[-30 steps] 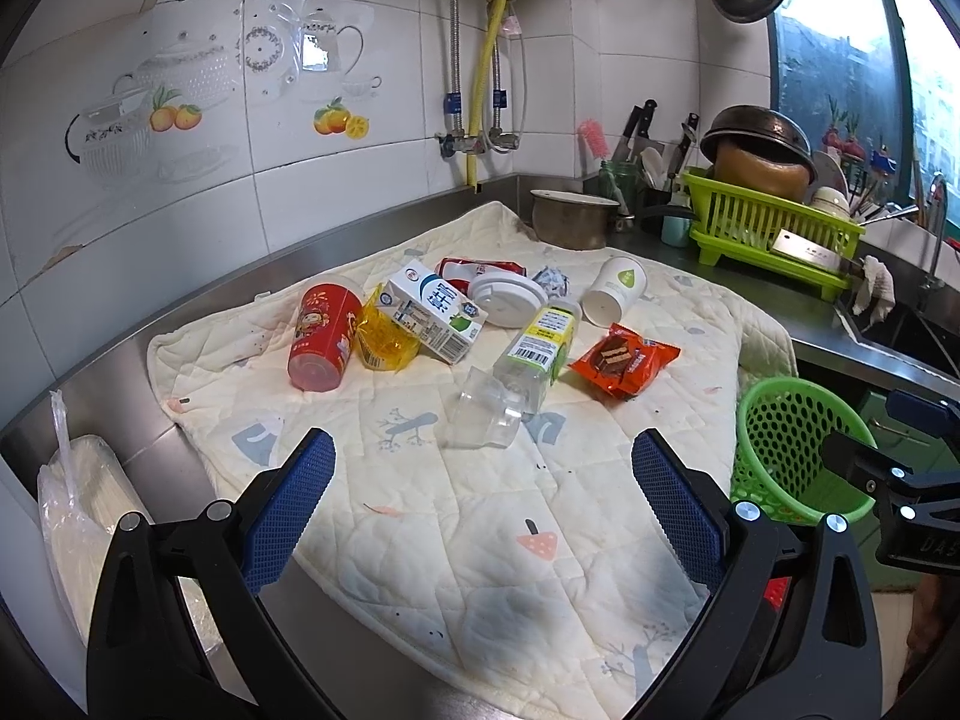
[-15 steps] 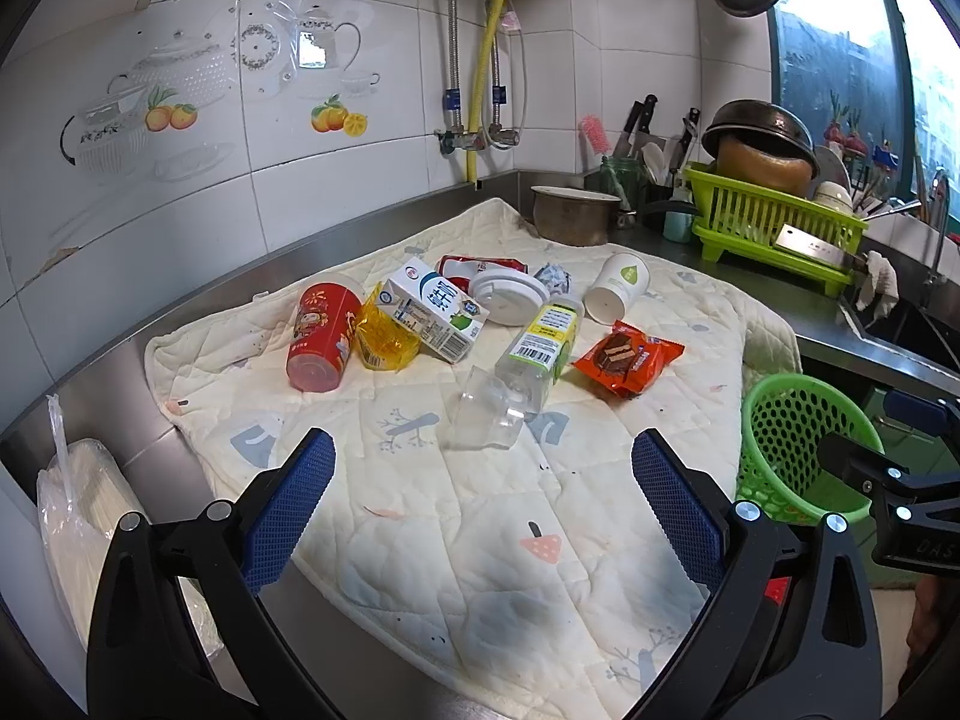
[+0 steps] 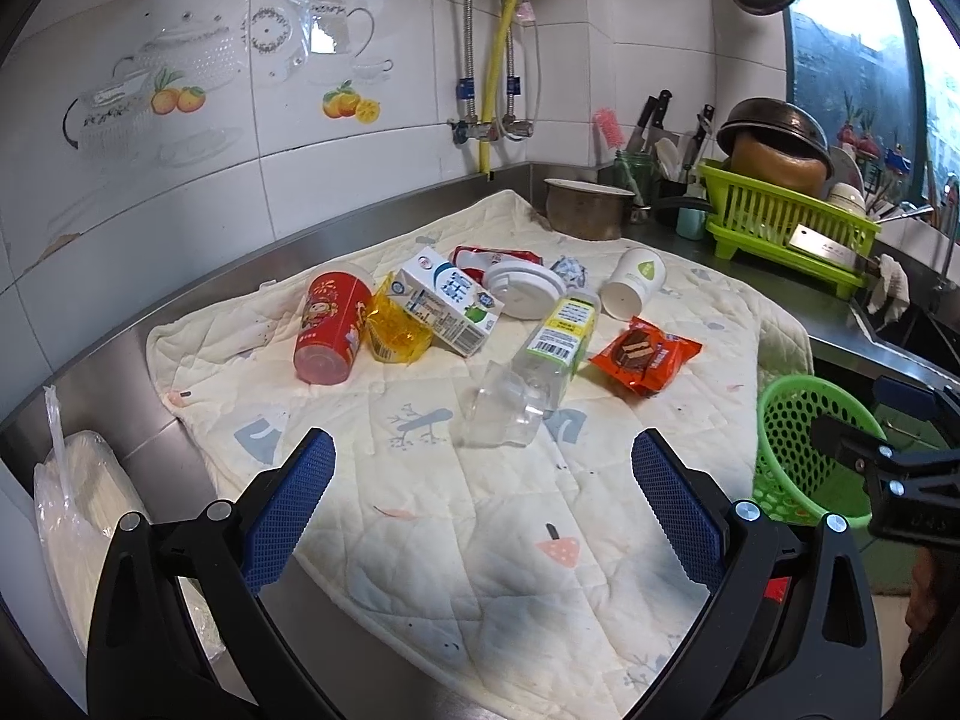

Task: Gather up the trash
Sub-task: 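Reach the right gripper to the orange snack wrapper and grasp it, then carry the wrapper with the right gripper over the green basket and release it, then move both tools back over the cloth toward the remaining trash, then grasp the clear juice bottle with the left gripper while the right gripper grasps the paper cup, then drop the paper cup into the green basket with the right gripper while the left gripper carries the bottle there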

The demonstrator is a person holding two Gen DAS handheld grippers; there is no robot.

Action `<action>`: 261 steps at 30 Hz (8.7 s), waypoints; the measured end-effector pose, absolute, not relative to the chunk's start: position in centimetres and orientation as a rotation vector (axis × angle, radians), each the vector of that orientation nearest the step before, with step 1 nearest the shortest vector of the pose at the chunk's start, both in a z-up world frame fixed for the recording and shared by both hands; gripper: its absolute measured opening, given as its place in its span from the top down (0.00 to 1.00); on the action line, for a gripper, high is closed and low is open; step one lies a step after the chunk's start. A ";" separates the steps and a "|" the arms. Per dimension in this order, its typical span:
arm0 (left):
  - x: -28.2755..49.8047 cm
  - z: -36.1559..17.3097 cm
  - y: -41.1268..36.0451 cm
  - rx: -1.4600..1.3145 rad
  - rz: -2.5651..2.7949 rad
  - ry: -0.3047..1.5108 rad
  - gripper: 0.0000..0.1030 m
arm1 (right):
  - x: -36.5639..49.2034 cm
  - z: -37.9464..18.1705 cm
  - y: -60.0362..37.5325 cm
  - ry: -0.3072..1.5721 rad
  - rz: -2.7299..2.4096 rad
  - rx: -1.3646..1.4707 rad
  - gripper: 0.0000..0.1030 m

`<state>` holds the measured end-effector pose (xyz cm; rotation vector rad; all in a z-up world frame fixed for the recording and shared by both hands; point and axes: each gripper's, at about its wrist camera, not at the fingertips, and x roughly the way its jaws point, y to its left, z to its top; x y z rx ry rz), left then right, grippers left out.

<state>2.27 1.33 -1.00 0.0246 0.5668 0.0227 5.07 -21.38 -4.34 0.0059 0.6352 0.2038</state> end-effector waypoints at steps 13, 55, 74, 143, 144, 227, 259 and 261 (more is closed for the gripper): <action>3.5 -2.3 2.9 0.021 0.034 0.582 0.08 | 12.1 -5.8 -22.6 0.712 0.273 0.107 0.30; 15.7 -8.2 3.7 -0.049 -0.179 0.770 0.33 | 27.1 -14.3 -23.8 0.950 0.444 0.711 0.77; 12.2 -8.2 1.1 -0.059 -0.299 0.751 0.99 | 19.9 -9.6 -25.6 0.808 0.467 0.564 0.89; 15.2 -14.7 -31.5 0.136 -0.849 0.996 0.53 | 6.7 -16.0 -47.2 0.875 -0.170 0.150 0.14; 15.3 -14.7 -31.4 0.136 -0.842 0.995 0.53 | 6.7 -15.9 -47.3 0.866 -0.175 0.150 0.13; 27.5 -10.6 -3.8 0.139 -0.341 0.919 0.53 | 34.2 -6.3 -26.3 0.954 0.265 0.456 0.20; 20.0 -7.0 -2.6 0.093 -0.392 0.820 0.58 | 32.8 -7.4 -28.6 0.962 0.276 0.622 0.44; 19.2 -6.7 -3.0 0.094 -0.404 0.814 0.58 | 30.3 -6.8 -29.7 0.937 0.265 0.569 0.44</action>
